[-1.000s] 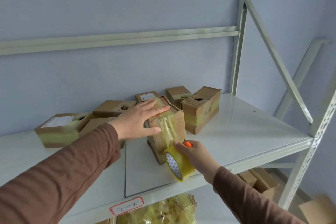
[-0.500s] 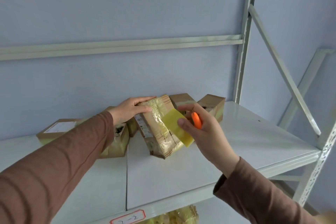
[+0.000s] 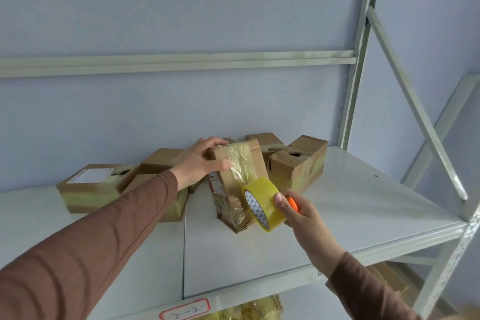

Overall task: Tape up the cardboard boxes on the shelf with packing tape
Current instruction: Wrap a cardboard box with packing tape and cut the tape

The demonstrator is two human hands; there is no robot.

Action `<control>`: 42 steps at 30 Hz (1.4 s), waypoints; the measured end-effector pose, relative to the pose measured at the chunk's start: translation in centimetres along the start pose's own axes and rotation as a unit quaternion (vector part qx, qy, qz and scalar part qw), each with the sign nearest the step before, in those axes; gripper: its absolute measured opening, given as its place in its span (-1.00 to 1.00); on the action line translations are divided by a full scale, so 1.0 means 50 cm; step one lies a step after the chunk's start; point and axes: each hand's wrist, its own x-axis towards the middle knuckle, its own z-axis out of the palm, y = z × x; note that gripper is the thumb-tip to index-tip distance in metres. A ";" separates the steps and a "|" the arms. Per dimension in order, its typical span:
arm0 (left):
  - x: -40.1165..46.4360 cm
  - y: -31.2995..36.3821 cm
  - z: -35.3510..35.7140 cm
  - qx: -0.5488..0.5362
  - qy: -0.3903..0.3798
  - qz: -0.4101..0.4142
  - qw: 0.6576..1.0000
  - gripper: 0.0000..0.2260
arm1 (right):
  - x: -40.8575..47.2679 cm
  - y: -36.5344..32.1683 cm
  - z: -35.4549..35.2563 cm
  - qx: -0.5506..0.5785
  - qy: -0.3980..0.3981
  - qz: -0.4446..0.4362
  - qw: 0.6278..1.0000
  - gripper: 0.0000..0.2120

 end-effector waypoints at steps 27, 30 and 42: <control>-0.054 -0.075 0.084 -0.280 0.056 -0.288 0.914 -0.46 | 0.051 -0.154 0.025 0.057 -0.035 0.017 0.998 -0.58; -0.033 -0.078 0.077 -0.149 0.134 -0.200 0.959 -0.60 | 0.066 -0.139 0.038 0.008 -0.037 0.001 0.999 -0.61; -0.011 -0.031 0.042 0.073 -0.115 -0.053 0.989 -0.63 | 0.088 -0.124 0.031 -0.084 -0.157 0.059 0.982 -0.75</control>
